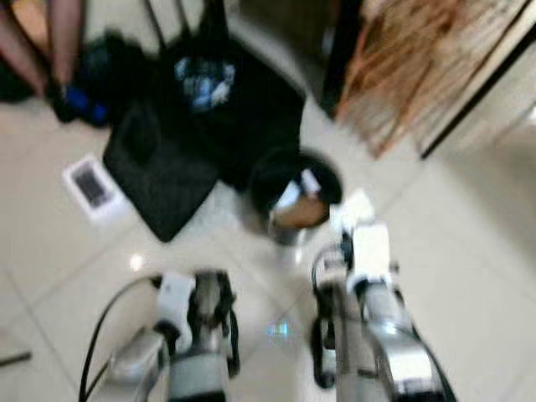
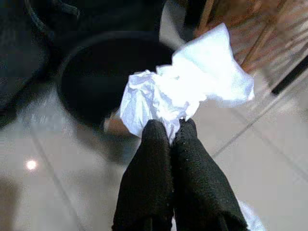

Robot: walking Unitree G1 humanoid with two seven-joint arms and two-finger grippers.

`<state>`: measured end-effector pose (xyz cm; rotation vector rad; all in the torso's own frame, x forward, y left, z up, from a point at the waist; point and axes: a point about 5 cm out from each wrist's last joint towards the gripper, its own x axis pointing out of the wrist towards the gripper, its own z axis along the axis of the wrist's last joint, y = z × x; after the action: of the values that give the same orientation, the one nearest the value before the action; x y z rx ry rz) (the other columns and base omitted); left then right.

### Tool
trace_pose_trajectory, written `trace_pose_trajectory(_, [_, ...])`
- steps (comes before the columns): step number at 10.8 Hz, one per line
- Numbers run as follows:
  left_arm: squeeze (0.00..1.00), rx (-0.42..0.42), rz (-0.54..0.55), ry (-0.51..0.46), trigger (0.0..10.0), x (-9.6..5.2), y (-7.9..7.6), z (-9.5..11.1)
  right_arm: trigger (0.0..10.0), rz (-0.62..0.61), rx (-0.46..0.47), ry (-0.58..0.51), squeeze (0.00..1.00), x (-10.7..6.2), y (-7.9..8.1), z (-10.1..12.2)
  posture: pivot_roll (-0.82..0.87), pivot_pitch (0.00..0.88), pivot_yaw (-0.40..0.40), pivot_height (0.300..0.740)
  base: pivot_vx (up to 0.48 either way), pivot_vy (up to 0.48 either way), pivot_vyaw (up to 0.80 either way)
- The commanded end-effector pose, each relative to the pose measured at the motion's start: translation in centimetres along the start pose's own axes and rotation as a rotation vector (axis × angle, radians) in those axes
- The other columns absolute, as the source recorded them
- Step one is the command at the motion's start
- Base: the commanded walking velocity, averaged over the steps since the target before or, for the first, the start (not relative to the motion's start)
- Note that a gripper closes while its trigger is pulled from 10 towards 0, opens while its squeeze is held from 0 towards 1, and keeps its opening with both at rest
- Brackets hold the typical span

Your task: Picking trash to rubbish bin

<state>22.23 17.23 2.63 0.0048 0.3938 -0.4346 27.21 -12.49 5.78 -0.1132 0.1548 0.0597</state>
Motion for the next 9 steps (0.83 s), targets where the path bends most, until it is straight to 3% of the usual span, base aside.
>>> trace_pose_trajectory(1, [0.00, -0.035, 0.009, 0.114, 10.0, -0.98, -0.07, -2.64, 10.0, 0.002, 0.013, 0.025, 0.00, -0.37, 0.10, -0.66, 0.06, 0.402, 0.030, 0.547, 0.000, 0.000, 0.00])
trace_pose_trajectory(9, [0.00, -0.024, 0.019, 0.131, 10.0, -1.94, 0.35, -2.88, 10.0, -0.009, 0.016, 0.020, 0.00, -0.48, -0.01, -0.55, 0.07, 0.434, 0.040, 0.547, 0.000, 0.000, 0.00])
